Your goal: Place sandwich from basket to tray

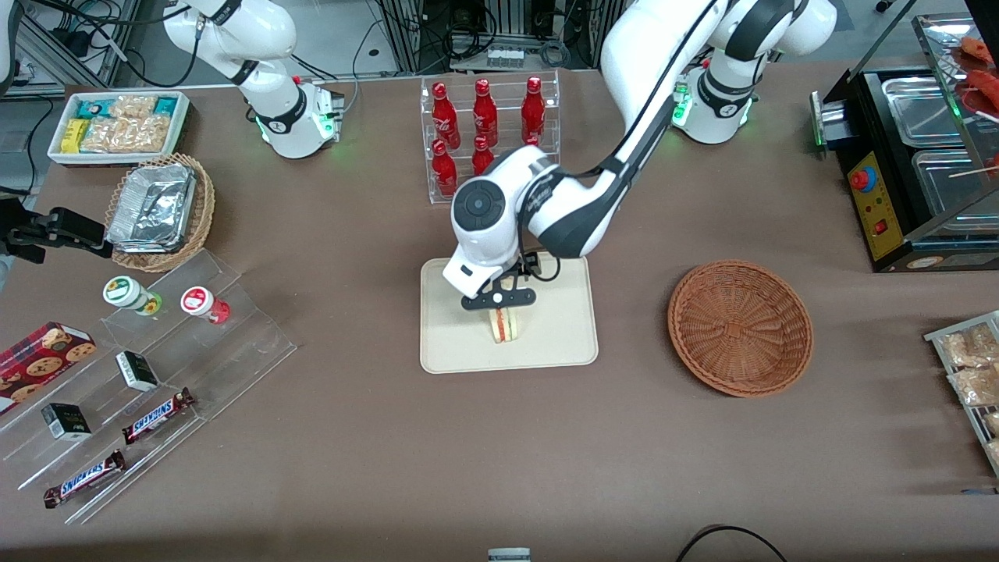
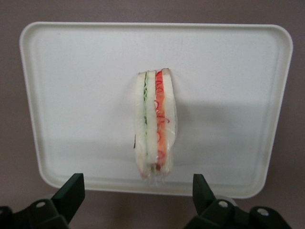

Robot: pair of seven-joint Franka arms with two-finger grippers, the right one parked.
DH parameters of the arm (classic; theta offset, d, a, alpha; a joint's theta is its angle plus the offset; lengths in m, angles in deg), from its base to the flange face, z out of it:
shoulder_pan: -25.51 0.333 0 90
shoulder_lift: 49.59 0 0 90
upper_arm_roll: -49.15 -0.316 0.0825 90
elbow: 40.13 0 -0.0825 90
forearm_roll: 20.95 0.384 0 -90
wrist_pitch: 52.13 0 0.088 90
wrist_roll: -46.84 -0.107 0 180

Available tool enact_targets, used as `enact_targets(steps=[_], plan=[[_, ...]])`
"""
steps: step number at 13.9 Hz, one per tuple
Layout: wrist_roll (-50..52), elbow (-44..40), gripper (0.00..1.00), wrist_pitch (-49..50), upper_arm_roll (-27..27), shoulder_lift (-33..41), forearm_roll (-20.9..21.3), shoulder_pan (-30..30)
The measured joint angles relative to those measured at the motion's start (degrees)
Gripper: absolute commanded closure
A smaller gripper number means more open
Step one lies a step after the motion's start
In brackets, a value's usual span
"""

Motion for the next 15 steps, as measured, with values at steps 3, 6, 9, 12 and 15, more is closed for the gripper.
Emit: enact_targets(steps=[3, 6, 9, 12, 15], plan=[[-2.14, -0.6, 0.0, 3.28, -0.23, 3.38, 0.0, 0.65], [-8.32, -0.59, 0.0, 5.1, -0.62, 4.5, -0.26, 2.88], [-15.26, -0.57, 0.0, 6.83, -0.67, 5.65, -0.46, 6.39], [-21.87, -0.53, 0.0, 11.53, -0.89, 7.86, -0.45, 9.25], [-23.83, -0.41, 0.0, 16.18, -1.34, 10.66, -0.2, 12.77]])
